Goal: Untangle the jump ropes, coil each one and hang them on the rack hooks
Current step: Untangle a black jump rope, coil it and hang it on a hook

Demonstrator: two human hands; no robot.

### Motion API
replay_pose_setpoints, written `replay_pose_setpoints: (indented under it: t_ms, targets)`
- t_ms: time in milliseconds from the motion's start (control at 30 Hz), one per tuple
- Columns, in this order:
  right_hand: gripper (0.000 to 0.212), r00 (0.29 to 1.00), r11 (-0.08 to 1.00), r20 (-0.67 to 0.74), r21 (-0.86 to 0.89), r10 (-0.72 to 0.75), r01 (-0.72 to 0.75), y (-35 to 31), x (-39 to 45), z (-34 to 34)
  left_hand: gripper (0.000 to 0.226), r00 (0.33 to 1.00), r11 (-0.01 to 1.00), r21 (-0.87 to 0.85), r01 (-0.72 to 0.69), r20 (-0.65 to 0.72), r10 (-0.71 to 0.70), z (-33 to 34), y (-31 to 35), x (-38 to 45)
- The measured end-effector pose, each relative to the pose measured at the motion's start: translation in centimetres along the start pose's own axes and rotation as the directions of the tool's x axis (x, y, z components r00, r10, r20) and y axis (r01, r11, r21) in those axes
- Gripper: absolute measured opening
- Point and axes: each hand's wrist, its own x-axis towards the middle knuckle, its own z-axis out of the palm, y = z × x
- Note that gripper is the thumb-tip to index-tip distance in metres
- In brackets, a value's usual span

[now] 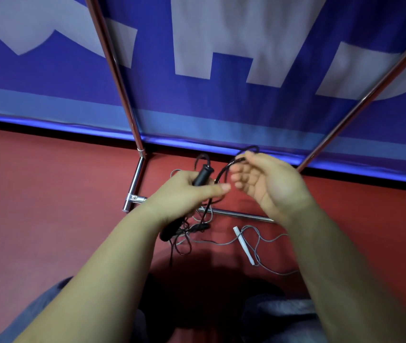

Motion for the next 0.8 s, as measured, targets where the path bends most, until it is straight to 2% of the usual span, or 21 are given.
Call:
replay_pose_setpoints:
  t_ms: [67, 133, 167, 233, 300, 333, 467, 567, 600, 667, 733, 800]
  targets:
    - [0.026, 0.999, 0.977, -0.042, 0.215, 0.021, -0.012, -0.5, 0.0, -0.4, 0.028, 1.0, 0.998, 0.057, -0.01, 0.016, 0.009, 0.2, -0.1, 0.0]
    - [0.025, 0.999, 0.975, -0.049, 0.222, 0.009, 0.002, -0.6, 0.0, -0.3, 0.024, 1.0, 1.0, 0.007, -0.02, 0.006, 0.02, 0.1, 0.0, 0.2]
    - [0.023, 0.999, 0.99, -0.037, 0.138, -0.008, 0.013, -0.6, -0.1, -0.3, 0.024, 1.0, 0.998, -0.064, -0.021, -0.006, 0.02, 0.0, 0.1, 0.3]
    - [0.015, 0.999, 0.983, 0.04, -0.181, -0.018, 0.025, 0.0, -0.2, -0.1, 0.024, 0.999, 0.973, -0.23, -0.023, -0.032, 0.016, -0.1, 0.3, 0.5]
    - [0.007, 0.986, 0.859, 0.159, -0.511, 0.054, 0.035, 0.7, -0.4, 0.1, 0.024, 0.999, 0.933, -0.36, -0.029, -0.046, 0.014, -0.2, 0.5, 0.5]
    - [0.006, 0.973, 0.795, 0.208, -0.605, 0.097, 0.05, 1.1, -0.4, 0.1, 0.024, 0.999, 0.913, -0.407, -0.028, -0.047, 0.01, -0.3, 0.6, 0.5]
    - [0.009, 0.952, 0.629, 0.281, -0.763, 0.118, 0.147, 2.0, -0.5, -0.1, 0.017, 1.0, 0.819, -0.574, -0.004, -0.014, -0.006, -0.7, 0.9, 0.5]
    - [0.02, 0.968, 0.459, 0.241, -0.87, 0.077, 0.18, 2.3, -0.2, -0.5, 0.018, 1.0, 0.769, -0.639, -0.017, -0.011, 0.012, -0.9, 1.0, 0.6]
    - [0.022, 0.973, 0.432, 0.221, -0.884, 0.058, 0.175, 2.2, -0.2, -0.6, 0.018, 1.0, 0.766, -0.642, -0.025, -0.018, 0.018, -0.9, 1.0, 0.6]
    - [0.02, 0.981, 0.488, 0.189, -0.86, 0.036, 0.148, 2.2, 0.0, -0.7, 0.02, 0.999, 0.785, -0.618, -0.047, -0.037, 0.031, -0.9, 0.9, 0.7]
    - [0.022, 0.989, 0.645, 0.146, -0.758, 0.028, 0.094, 1.9, 0.1, -0.5, 0.023, 0.998, 0.851, -0.522, -0.066, -0.051, 0.047, -0.7, 0.9, 0.6]
    - [0.026, 0.997, 0.812, 0.083, -0.582, -0.004, 0.052, 1.4, 0.1, -0.2, 0.023, 0.998, 0.933, -0.357, -0.055, -0.043, 0.043, -0.5, 0.6, 0.5]
